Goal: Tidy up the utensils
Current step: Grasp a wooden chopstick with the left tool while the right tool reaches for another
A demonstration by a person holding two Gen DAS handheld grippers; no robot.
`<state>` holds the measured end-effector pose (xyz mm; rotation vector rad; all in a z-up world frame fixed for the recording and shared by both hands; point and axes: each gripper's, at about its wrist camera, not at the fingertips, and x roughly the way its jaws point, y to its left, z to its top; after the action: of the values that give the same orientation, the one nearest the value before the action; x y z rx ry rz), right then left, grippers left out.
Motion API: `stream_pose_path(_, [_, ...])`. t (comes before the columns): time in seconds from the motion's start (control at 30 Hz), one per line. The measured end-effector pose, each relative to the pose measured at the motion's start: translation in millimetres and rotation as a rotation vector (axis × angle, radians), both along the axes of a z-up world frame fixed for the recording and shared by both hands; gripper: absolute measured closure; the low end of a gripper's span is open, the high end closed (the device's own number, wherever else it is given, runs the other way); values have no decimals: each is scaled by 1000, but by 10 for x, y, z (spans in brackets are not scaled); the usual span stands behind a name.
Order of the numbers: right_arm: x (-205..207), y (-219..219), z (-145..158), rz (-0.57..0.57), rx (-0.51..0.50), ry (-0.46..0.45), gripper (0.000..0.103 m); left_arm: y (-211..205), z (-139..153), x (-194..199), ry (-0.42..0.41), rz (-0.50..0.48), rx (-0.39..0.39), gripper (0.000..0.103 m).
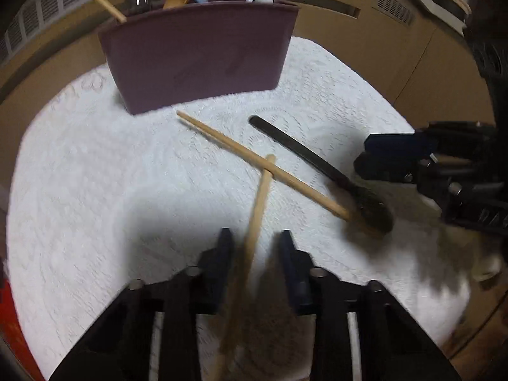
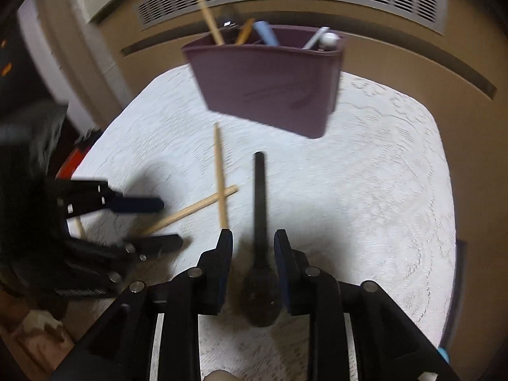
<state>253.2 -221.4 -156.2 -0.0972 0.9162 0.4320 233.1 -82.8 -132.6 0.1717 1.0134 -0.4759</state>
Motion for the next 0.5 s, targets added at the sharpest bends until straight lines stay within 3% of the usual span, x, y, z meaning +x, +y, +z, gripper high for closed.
stream_pose_path(0.03, [25,-26,5,-13,13,0,77,5,-6,-4,-5,-12,5,91])
stream_pose_path(0.17, [81,10,3,-20,45,9,75,154,49,-20,4,2,-22,96])
stream_pose_path(0.33, [103,189,9,10,28,-1,75,629,173,-17,-26,138,-53,96])
stream_pose_path(0.5, [225,546,-8,93,-24,-14,75,942,140,28,6,222,-83,96])
